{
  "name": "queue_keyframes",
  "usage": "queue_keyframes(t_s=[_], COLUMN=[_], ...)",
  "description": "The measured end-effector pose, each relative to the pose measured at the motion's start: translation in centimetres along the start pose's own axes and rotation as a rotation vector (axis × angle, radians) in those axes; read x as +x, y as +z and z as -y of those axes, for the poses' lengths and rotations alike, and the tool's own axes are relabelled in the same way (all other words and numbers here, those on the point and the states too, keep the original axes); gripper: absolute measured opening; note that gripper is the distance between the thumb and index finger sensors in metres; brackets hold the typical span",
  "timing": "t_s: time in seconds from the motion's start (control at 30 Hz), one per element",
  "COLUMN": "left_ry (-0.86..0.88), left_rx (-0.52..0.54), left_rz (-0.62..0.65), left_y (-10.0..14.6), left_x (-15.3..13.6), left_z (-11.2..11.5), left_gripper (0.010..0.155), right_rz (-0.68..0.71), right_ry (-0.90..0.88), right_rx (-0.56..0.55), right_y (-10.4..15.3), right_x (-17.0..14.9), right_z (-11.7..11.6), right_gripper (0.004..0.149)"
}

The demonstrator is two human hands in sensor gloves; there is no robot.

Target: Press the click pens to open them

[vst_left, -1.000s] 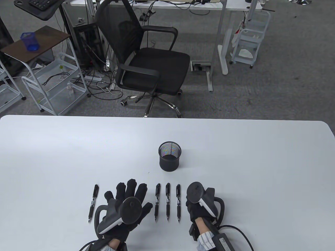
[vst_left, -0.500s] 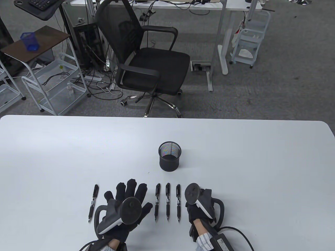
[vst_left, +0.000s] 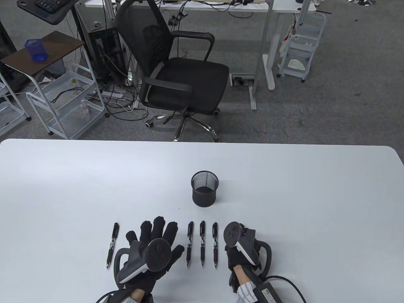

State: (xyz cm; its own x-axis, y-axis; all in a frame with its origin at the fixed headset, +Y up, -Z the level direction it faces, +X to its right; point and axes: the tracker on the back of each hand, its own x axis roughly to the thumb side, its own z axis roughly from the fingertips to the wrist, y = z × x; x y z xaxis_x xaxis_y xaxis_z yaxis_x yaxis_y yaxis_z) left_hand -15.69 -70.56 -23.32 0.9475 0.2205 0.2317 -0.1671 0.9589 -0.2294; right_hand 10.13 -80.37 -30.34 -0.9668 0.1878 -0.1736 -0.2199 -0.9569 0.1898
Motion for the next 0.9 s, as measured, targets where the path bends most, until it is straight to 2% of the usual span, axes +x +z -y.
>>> queue_keyframes(t_s=[0.67,0.77,0.9], left_ry=[0.003,0.004,0.007], left_rx=[0.0,0.001,-0.001], left_rz=[0.002,0.003,0.008], left_y=[0.0,0.0,0.0], left_x=[0.0,0.0,0.1], left_z=[0.0,0.0,0.0], left_gripper=[0.069,0.069,0.069], right_rz=[0.01,0.018,0.022], right_ry=[-0.026,-0.077,-0.125], right_rx=[0.007,0.018,0.012], right_y=[0.1,0.3,1.4], right_x=[-0.2,-0.3,-0.1], right_z=[0.0,0.8,3.2], right_gripper=[0.065,0.068,0.07])
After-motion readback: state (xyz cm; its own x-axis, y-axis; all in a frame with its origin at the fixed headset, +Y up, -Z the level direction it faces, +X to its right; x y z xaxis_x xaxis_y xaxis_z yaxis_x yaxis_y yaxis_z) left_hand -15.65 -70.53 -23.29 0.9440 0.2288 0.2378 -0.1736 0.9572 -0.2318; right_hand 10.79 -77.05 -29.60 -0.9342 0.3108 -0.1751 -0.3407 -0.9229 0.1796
